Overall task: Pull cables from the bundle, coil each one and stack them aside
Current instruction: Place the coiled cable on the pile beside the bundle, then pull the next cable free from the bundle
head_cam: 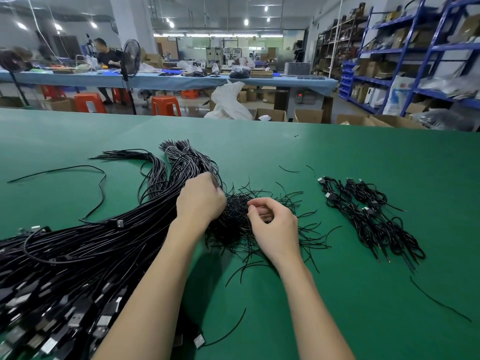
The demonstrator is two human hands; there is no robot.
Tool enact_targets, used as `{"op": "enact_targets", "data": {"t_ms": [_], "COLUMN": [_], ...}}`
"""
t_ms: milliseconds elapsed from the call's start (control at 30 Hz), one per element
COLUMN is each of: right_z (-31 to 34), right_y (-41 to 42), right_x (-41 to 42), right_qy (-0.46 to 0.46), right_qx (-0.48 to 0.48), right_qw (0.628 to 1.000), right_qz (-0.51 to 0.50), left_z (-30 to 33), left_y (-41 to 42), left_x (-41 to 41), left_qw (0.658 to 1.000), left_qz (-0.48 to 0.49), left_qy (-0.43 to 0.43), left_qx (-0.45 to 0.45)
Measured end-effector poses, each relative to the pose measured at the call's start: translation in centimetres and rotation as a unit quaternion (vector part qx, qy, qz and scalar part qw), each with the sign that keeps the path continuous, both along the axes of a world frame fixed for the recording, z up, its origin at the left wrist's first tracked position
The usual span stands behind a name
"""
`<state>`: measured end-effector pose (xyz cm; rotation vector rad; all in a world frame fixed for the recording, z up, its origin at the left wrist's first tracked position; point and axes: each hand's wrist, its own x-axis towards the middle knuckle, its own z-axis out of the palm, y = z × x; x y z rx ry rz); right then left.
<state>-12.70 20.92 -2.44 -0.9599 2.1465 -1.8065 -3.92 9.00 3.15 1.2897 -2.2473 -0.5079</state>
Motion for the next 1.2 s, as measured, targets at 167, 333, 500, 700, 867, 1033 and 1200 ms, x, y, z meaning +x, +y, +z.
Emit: {"op": "enact_targets", "data": {"t_ms": [167,333,500,700,867,1033,1200], "right_z": [1.8,3.2,3.5,4.2,2.8,3.8,5.3], "right_y": [0.9,3.2,7.2,9.8,9.6,9.1,8.4], "right_x": [-1.0,-3.5,-6.1,-7.5,-7.6,-6.5,-5.4], "right_qy": [-0.209,-0.376,-0.333,-0.349,-0.161,0.137,0.090], "right_qx": [-0.060,-0.145,-0.156,-0.284,-0.007,0.070,0.151], "right_qw": [0.974,0.903,0.928,0.884,0.935,0.945,0.979], "right_qz": [0.063,0.150,0.053,-0.127,-0.314,-0.288,0.104], "left_z": [2.5,2.4,1.3,1.0,1.0,1.3,1.1], "left_y": [2.1,5.9,4.9,2.8,2.6,3.2,3.9], "left_x": [-0.5,-2.4,-2.1,-0.8,-0.9,-0.8,-2.0], "left_qw": [0.977,0.890,0.867,0.877,0.887,0.899,0.930], "left_qz": [-0.133,-0.399,-0.456,-0.420,-0.392,-0.372,-0.355], "left_qy": [0.153,0.113,-0.049,-0.142,0.032,0.015,0.078], "left_qx": [0.057,0.192,0.196,0.185,0.240,0.233,0.058]}}
